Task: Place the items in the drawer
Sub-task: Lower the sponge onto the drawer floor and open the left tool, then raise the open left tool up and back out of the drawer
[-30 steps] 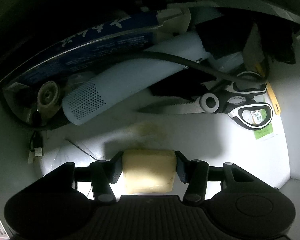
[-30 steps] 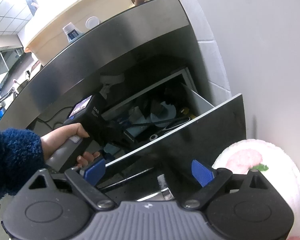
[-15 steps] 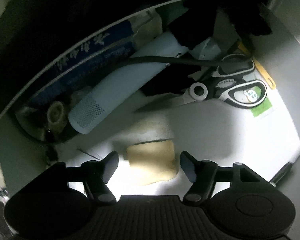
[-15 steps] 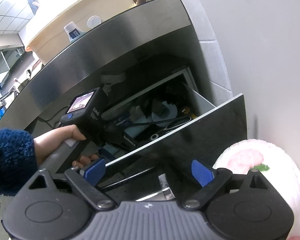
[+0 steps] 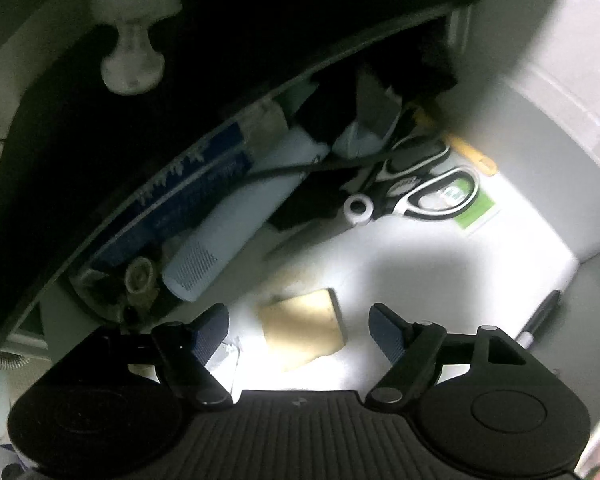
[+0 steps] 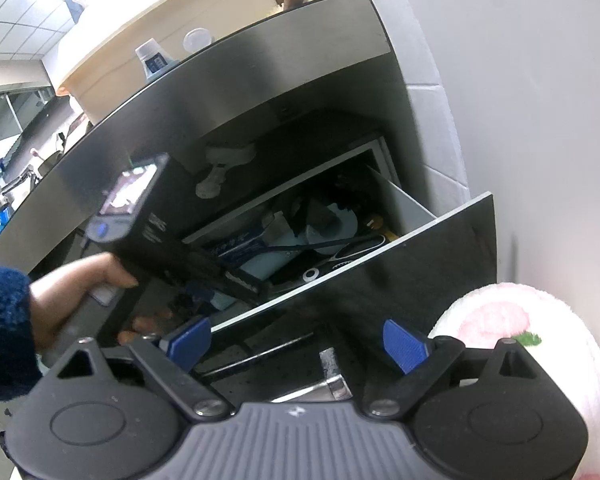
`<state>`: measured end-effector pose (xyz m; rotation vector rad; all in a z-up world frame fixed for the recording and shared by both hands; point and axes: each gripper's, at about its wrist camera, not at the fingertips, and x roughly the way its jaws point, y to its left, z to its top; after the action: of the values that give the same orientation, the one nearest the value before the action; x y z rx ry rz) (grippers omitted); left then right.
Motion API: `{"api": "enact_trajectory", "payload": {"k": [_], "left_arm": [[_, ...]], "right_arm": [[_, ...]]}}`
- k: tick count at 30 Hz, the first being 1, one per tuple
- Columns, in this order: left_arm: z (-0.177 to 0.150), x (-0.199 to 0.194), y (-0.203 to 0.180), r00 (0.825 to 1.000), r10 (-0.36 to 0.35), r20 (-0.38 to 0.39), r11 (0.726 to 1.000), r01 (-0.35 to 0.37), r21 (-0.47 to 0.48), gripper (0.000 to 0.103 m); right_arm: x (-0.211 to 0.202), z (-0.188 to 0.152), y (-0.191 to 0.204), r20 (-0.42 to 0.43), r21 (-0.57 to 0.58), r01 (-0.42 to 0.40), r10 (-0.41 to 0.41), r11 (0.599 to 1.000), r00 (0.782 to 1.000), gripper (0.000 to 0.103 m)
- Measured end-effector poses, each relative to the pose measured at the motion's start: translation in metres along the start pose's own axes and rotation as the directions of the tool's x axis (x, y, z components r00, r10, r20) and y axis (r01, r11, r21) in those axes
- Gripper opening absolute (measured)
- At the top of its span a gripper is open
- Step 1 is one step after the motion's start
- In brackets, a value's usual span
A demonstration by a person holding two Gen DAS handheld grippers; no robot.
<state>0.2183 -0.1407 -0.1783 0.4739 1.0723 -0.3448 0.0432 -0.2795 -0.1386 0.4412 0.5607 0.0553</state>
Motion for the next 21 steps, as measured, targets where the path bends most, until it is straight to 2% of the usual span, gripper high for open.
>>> {"api": "enact_trajectory", "payload": {"k": [4,8,12,15,18,21], "left_arm": [[-0.005,-0.014,0.004,1.000,-0.030,0.009,0.999,0.030,-0.024,0.078],[-0.016,-0.045,0.001,0.995,-0.066,0.073,0.997,0.068,-0.022,0.078],[-0.040,-0.080,-0.009,0.987,-0.014,0.158,0.999,0.008,0.038,0.080],[-0.064,-0.103,-0.015,0.974,0.011,0.226,0.999,-0.021,0.042,0.082],[-0.086,-0.123,-0.019,0.956,0.051,0.289,0.998,-0.061,0.027,0.082],[-0.106,-0.142,-0.019,0.945,0.054,0.323,0.999,-0.051,-0.015,0.083]], "right_arm": [[0.000,-0.001,0.002,0.001,-0.013,0.010,-0.010,1.000,1.000,0.094],[-0.001,-0.001,0.003,0.009,-0.017,0.030,-0.030,0.999,1.000,0.093],[0.000,-0.003,0.008,0.012,-0.050,0.037,-0.037,0.998,0.999,0.094],[-0.001,-0.005,0.015,0.021,-0.092,0.037,-0.035,0.995,0.999,0.094],[-0.003,-0.007,0.023,0.030,-0.139,0.041,-0.038,0.989,0.999,0.094],[-0.004,-0.009,0.031,0.042,-0.184,0.049,-0.042,0.982,0.998,0.094]]}}
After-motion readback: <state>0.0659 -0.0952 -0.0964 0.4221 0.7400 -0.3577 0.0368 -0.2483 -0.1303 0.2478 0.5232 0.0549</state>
